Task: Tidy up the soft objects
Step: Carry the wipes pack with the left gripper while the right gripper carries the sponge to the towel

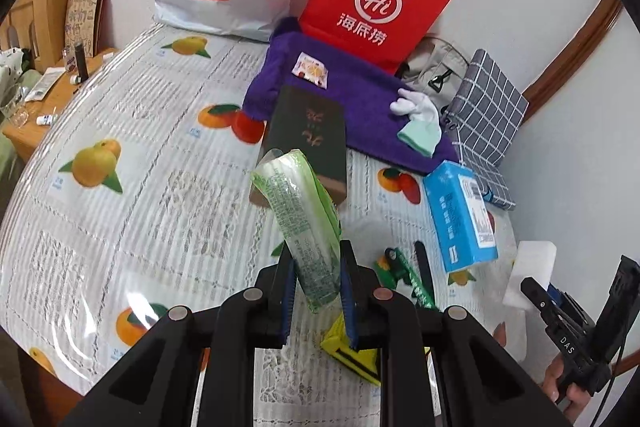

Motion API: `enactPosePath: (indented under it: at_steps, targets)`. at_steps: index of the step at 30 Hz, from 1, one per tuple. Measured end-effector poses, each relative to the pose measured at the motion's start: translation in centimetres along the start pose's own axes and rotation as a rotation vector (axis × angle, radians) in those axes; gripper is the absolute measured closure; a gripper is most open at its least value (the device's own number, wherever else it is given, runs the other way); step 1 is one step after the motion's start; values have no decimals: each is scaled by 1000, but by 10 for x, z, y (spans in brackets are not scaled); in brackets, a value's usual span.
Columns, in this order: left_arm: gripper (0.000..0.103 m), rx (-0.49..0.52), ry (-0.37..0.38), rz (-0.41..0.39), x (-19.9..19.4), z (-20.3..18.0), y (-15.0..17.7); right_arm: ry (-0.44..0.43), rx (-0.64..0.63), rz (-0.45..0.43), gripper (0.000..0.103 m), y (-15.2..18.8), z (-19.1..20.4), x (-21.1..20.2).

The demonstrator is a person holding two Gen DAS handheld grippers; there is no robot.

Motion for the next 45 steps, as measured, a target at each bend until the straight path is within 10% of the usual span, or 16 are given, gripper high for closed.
enactPosePath:
  at_steps: [45]
  targets:
    - [84,36,-36,87,125,11,-177,-140,-12,26,63,-183,53,164]
Point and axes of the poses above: each gripper's, at about its wrist camera, not at the fingertips, and x roughly the way its jaws point, z to its left, y to its underside, the point moved 1 cm from there along x, roughly the way its jaws point, and after that the axes turned 10 degrees about x, right-handed, at the moved point
